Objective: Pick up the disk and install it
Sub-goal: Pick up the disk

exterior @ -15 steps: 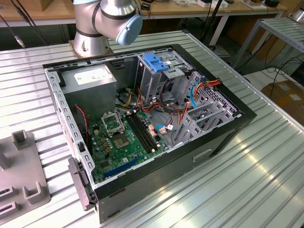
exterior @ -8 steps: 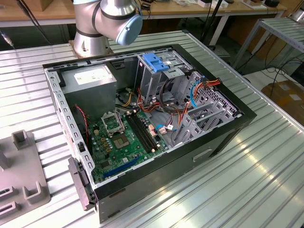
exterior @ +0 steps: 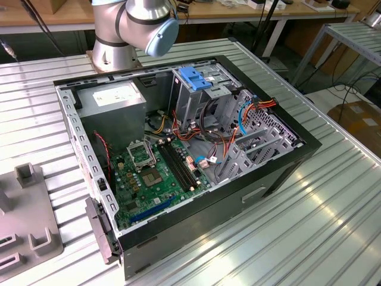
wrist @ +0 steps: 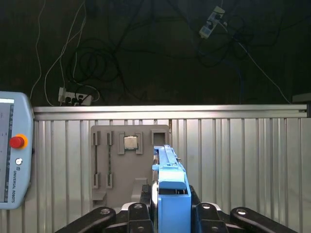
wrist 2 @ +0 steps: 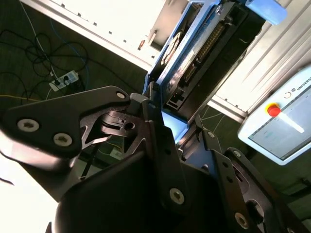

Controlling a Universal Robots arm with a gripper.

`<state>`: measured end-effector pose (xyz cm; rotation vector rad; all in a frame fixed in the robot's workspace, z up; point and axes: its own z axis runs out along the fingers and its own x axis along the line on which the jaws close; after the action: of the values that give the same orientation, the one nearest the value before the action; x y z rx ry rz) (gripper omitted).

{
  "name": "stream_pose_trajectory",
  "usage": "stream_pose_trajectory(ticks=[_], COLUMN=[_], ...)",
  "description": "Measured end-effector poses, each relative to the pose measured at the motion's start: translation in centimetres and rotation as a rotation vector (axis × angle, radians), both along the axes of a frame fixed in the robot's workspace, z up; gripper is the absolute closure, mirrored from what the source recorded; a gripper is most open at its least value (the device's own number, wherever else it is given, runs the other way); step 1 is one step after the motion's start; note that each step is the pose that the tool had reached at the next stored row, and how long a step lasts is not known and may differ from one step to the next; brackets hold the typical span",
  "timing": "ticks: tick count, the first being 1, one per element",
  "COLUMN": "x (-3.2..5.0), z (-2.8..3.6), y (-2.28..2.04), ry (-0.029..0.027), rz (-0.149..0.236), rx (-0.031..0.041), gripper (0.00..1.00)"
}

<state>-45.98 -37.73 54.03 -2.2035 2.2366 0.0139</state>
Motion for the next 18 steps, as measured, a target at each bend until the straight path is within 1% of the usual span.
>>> stream_pose_trajectory(ticks=[18], x=[2.10], z=[-0.01], y=[0.00], ry=[-0.0001], rz=[0.000], rx=[-0.0004], gripper=[0.63])
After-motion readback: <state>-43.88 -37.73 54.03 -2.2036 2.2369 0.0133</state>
